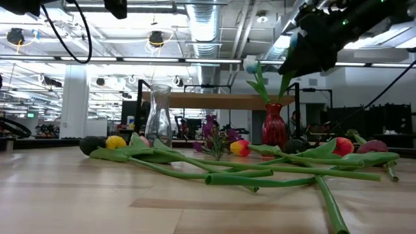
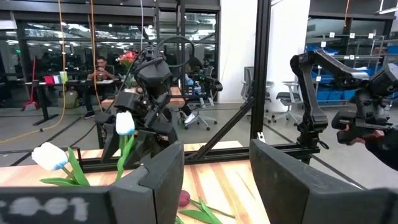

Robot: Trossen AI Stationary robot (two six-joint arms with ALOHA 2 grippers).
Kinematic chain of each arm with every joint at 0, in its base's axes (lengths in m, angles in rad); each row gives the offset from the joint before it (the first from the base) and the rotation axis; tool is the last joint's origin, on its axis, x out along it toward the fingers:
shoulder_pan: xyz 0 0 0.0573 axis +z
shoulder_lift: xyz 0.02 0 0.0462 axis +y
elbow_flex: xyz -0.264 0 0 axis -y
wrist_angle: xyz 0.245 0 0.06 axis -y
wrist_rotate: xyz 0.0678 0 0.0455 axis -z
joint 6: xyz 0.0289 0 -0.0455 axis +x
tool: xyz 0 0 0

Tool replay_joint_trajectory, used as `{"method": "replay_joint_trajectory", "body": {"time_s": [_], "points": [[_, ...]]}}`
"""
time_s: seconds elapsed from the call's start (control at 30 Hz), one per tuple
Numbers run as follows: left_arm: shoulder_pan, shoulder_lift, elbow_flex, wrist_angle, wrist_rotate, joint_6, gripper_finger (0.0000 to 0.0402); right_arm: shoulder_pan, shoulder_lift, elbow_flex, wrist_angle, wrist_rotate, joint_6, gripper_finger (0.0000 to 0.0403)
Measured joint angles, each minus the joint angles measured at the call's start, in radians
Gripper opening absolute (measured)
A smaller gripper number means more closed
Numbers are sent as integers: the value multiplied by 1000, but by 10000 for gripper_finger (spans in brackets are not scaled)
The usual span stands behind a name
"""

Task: Pick and place flowers into a vace then onto a shelf
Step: Put the white blue flower into the red flower vase, then put the pink flower into the red flower vase

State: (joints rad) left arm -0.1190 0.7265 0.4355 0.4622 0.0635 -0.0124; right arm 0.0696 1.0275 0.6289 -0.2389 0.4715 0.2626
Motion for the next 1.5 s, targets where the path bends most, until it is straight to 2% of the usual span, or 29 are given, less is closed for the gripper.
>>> {"method": "replay_joint_trajectory", "body": {"time_s": [0.37, 0.67, 0.9, 1.07, 1.27, 1.37, 1.5], "points": [[0, 0, 0, 0, 0, 0, 174, 0, 0, 173, -462, -34, 143, 240], [0, 0, 0, 0, 0, 0, 174, 0, 0, 233, -599, -142, 195, 240], [0, 0, 0, -1, 0, 1, 174, 21, 0, 255, -737, -251, 349, 240], [0, -1, 0, -24, 0, 1, 174, 92, 0, 255, -783, -315, 470, 240], [0, -1, 1, -98, 27, 13, 174, 226, 0, 255, -782, -316, 643, 240], [0, -10, 1, -155, 76, 17, 174, 297, 13, 251, -766, -292, 739, 240], [0, -37, 1, -244, 116, 18, 174, 395, 41, 228, -747, -204, 864, 240]]}}
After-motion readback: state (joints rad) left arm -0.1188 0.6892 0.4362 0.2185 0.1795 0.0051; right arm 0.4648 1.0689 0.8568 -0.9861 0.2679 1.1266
